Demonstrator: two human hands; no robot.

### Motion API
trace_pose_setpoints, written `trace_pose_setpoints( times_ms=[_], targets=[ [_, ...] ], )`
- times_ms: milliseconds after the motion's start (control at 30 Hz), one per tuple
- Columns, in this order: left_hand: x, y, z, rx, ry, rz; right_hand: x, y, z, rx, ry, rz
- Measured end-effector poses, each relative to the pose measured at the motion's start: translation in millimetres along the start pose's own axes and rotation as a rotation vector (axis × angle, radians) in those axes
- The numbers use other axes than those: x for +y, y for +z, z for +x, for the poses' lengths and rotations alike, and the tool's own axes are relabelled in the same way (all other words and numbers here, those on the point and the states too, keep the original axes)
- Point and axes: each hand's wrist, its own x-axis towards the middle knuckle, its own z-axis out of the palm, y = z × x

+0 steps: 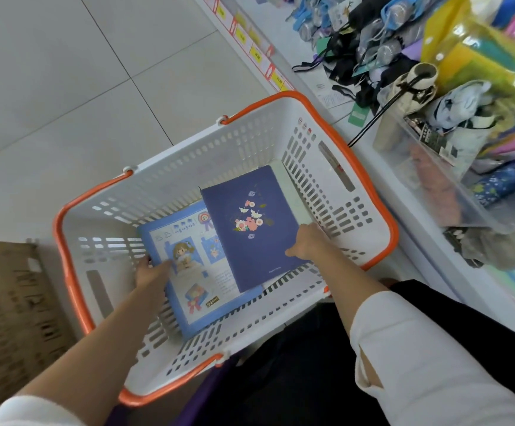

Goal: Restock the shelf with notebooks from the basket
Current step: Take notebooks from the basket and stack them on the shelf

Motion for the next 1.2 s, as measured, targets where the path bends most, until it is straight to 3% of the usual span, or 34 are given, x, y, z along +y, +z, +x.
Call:
trace_pose_setpoints(
  times_ms=[267,467,567,700,933,1000,1200],
  targets=[
    [10.4,4.7,12.4,-0.1,-0.055,-0.105,-1.1,-1.7,6.4,0.045,-0.072,0.468],
    [16.7,4.0,16.1,-0.132,-0.104,-0.157,7.1,-25.5,2.5,-0.091,-0.092,0.749],
    [19.8,0.2,14.8,-0.204,-0.114,-0.178,10.5,-31.6,-7.0,-0.268,-0.087,0.868],
    [22.3,-4.8,9.9,-0.255,-0.122,-0.179,-8.5,-14.4,-21.4,-0.436,-0.099,0.855],
    [24.9,-15.0,-18.3,-0.302,-0.072,-0.244,-69.3,44.3,-44.7,-0.342,-0.208,0.607],
    [26.7,-21.0,-22.0,-0.338,-0.091,-0.277,-72.8,41.6,-51.0,-0.233,-0.215,0.516],
    [66.5,-24.4,-50.9,-0.641,-0.168,-0.332,-55.4,-2.6,-94.6,-0.06,-0.158,0.659]
  ],
)
